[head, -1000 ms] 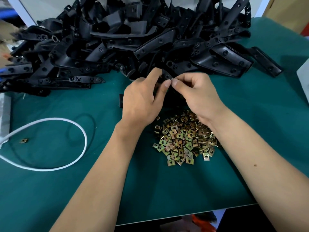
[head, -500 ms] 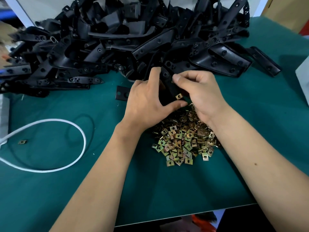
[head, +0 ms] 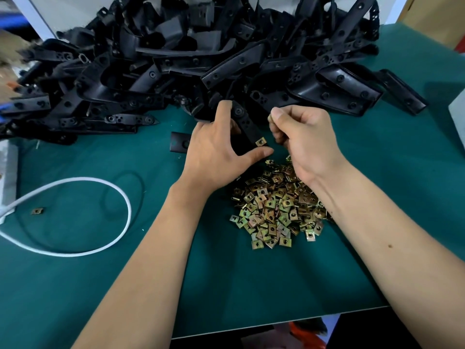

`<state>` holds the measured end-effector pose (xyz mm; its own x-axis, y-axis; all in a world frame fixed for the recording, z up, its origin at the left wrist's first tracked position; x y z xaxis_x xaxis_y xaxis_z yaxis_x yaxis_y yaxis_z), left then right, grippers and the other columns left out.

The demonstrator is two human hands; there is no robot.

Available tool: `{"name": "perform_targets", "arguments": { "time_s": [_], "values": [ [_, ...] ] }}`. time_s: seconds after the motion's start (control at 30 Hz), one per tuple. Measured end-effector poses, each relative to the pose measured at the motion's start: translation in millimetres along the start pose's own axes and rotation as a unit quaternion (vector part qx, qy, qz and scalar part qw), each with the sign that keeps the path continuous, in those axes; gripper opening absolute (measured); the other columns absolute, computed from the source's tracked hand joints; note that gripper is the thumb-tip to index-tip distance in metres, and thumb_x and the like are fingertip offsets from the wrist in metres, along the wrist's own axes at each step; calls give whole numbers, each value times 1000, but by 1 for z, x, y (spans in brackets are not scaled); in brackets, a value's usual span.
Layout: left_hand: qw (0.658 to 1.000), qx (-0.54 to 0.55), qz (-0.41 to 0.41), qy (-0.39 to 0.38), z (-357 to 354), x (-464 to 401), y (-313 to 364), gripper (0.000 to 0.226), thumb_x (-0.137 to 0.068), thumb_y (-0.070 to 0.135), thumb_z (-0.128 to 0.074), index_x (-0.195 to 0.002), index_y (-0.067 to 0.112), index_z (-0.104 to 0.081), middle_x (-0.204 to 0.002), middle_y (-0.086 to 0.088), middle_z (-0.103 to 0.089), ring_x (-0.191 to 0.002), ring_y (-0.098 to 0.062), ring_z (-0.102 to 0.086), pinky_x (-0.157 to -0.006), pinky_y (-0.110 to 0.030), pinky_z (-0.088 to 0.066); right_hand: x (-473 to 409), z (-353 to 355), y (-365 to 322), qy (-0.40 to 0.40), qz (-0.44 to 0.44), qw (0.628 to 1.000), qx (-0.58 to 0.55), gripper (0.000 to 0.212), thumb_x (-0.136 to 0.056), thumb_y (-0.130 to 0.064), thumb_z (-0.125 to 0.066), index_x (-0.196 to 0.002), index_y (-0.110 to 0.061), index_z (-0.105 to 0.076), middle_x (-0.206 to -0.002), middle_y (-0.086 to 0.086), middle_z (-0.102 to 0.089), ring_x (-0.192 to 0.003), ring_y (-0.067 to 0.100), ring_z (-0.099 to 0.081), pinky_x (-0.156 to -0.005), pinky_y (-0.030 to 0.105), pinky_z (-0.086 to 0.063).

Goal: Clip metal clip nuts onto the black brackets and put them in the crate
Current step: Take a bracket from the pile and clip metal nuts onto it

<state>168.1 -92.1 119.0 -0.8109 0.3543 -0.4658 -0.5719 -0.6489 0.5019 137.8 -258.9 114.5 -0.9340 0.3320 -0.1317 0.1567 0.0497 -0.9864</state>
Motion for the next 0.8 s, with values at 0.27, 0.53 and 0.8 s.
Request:
{"name": "perform_targets", "arguments": {
  "time_s": [0.27,0.53,0.8],
  "values": [
    [999,25,-14,-19,0,1,5,86,-75,70,-77,-138,19,-46,-82,17,-60,-81,-12,-60,-79,-29,-44,0,0,7,20,-36,999,0,16,-92,-15,-76,-76,-17,-80,-83,6,-77,-88,20,-73,-92,37,-58],
    [999,29,-12,-31,-3,1,7,94,-74,71,-76,-146,20,-43,-95,14,-67,-92,-13,-67,-82,-25,-45,1,-3,7,-14,-56,998,-32,19,-94,-16,-74,-77,-14,-82,-94,15,-79,-104,35,-74,-105,57,-52],
    [998,22,-1,-52,-5,0,3,110,-76,72,-73,-161,18,-29,-99,2,-75,-103,-18,-69,-96,-42,-51,-1,1,6,-14,-24,999,43,15,-92,-21,-76,-78,-20,-83,-90,5,-80,-101,25,-75,-104,51,-54]
  ]
}}
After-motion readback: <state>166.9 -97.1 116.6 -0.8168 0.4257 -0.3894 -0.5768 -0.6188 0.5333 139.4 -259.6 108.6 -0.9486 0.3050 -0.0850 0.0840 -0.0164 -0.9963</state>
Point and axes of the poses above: each hand's wrist, its own x-axis away from the middle knuckle, its own z-axis out of the back of the hand, y = z × x, the point moved 4 cm from there along -x, towards the middle knuckle
